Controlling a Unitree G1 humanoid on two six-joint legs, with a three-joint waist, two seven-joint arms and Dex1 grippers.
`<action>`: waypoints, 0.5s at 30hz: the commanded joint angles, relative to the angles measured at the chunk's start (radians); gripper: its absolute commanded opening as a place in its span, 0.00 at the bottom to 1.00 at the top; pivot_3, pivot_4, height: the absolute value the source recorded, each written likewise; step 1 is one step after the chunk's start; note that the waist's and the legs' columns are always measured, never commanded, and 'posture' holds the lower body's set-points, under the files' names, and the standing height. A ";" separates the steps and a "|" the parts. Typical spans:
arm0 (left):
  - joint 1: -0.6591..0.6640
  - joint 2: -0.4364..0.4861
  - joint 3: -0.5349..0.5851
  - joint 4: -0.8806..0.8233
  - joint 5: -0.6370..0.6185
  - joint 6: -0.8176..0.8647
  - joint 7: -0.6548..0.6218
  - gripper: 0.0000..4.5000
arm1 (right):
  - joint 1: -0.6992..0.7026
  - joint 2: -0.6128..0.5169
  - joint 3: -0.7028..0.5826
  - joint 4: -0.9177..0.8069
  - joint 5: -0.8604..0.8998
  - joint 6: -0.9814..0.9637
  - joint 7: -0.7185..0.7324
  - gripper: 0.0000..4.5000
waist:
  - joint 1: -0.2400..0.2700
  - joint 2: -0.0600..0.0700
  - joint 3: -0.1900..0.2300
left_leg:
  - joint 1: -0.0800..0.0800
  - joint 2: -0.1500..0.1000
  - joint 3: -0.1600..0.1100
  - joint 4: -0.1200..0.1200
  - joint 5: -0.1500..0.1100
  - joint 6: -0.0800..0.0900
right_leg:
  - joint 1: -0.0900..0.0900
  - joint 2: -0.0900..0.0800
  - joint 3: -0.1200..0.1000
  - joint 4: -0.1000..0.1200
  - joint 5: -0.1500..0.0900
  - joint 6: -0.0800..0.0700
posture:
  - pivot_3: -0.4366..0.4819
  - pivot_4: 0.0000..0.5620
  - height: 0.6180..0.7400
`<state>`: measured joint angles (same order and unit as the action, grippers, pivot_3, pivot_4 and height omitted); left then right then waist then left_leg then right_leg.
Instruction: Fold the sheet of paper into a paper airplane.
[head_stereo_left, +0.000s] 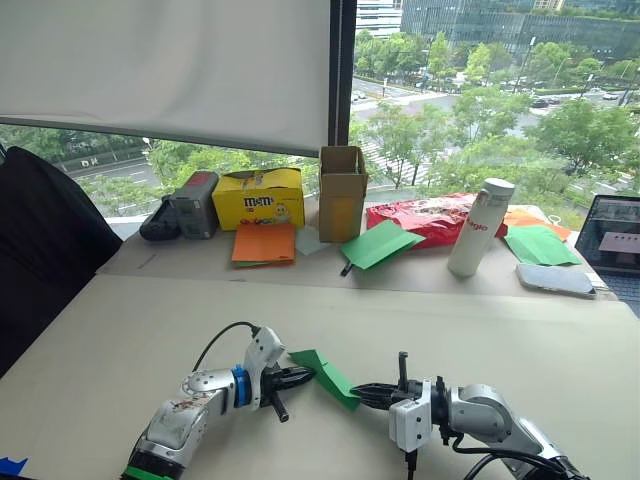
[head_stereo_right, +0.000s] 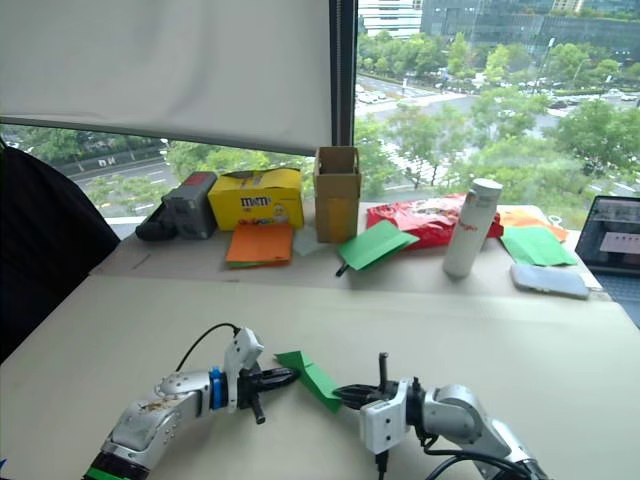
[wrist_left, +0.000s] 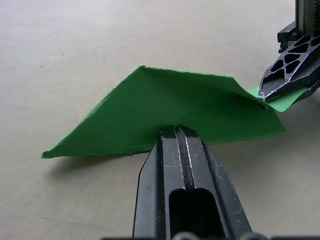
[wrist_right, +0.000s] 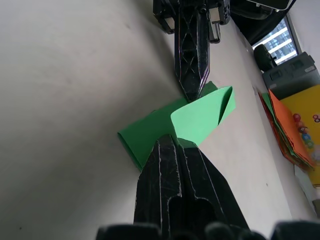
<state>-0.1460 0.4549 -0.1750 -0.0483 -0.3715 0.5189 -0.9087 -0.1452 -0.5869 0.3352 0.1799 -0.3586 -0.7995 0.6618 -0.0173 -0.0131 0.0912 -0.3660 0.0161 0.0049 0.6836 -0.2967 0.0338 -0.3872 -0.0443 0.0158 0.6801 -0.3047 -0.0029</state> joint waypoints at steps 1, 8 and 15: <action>0.008 0.041 0.040 -0.016 -0.058 0.003 -0.081 0.00 | 0.006 0.005 0.039 0.037 -0.058 0.041 -0.013 0.00 | -0.002 -0.001 0.000 | 0.000 0.000 0.000 0.000 0.000 0.000 | 0.000 0.000 0.000 0.000 0.000 0.000 | 0.48 0.27 0.31; -0.071 0.014 0.169 -0.050 -0.231 0.039 -0.122 0.00 | 0.000 0.001 0.059 0.041 -0.059 0.057 -0.012 0.00 | 0.000 -0.004 -0.001 | 0.001 0.002 -0.001 0.000 0.000 0.000 | -0.001 0.001 -0.001 0.002 -0.001 -0.001 | 0.48 0.27 0.31; -0.136 -0.077 0.079 -0.046 -0.161 0.022 -0.043 0.00 | -0.003 0.002 0.070 0.033 -0.062 0.078 -0.015 0.00 | -0.006 -0.007 -0.002 | 0.002 0.001 -0.001 0.000 0.000 0.000 | 0.000 0.002 0.000 0.002 -0.001 -0.001 | 0.48 0.27 0.31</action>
<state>-0.2809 0.3822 -0.0630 -0.0955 -0.5711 0.5660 -0.9676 -0.1601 -0.5876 0.3689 0.1762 -0.3698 -0.7584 0.6440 -0.0235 -0.0197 0.0890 -0.3636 0.0175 0.0041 0.6832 -0.2966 0.0337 -0.3865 -0.0424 0.0162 0.6822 -0.3054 -0.0043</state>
